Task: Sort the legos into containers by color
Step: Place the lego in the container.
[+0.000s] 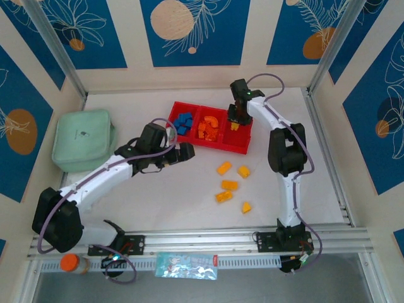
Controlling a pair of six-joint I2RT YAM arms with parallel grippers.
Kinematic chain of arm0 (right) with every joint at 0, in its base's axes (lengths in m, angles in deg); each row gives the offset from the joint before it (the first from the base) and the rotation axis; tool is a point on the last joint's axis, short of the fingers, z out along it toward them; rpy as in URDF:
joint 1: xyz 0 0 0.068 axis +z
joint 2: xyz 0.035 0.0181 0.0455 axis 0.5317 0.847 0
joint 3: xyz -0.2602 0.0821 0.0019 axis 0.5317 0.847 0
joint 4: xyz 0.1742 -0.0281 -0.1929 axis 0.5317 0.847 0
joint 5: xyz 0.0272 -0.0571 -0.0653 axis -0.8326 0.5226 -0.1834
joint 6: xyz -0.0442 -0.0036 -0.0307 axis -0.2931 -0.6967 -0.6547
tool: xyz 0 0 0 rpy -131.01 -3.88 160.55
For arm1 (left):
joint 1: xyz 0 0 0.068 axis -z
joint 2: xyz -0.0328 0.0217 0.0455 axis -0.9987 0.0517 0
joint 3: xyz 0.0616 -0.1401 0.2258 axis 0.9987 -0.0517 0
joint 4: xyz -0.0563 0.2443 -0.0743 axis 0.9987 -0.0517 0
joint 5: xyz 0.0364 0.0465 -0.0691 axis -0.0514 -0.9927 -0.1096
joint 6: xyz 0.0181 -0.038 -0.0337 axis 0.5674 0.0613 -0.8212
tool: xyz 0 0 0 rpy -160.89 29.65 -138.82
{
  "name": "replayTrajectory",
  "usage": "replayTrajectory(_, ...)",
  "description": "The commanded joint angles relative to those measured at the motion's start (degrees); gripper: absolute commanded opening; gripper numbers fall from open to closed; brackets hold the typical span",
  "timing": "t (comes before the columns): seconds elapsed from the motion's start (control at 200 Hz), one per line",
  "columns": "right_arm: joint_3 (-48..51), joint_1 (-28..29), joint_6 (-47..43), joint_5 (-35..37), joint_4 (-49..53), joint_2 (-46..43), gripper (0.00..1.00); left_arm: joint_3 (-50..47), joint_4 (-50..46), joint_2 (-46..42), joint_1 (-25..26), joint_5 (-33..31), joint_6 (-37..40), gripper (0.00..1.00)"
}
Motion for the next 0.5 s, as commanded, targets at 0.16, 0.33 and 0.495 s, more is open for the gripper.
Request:
replayTrajectory(0.16,-3.33,0.05,-0.17,-1.20,0.80,-0.62,0.48,3.49,-2.68,0.20,0.54,-0.90,3.25,0.99)
replayTrajectory(0.33,-1.54,0.04,-0.03,-2.15,0.15,-5.58,0.50,3.32,-2.16,0.26,0.54,-0.05,2.67,0.99)
replayTrajectory(0.495,5.13,0.71,0.28,-4.26,-2.50,-13.35,0.50,2.72,-1.33,-0.32,0.62,0.46,1.84,0.99)
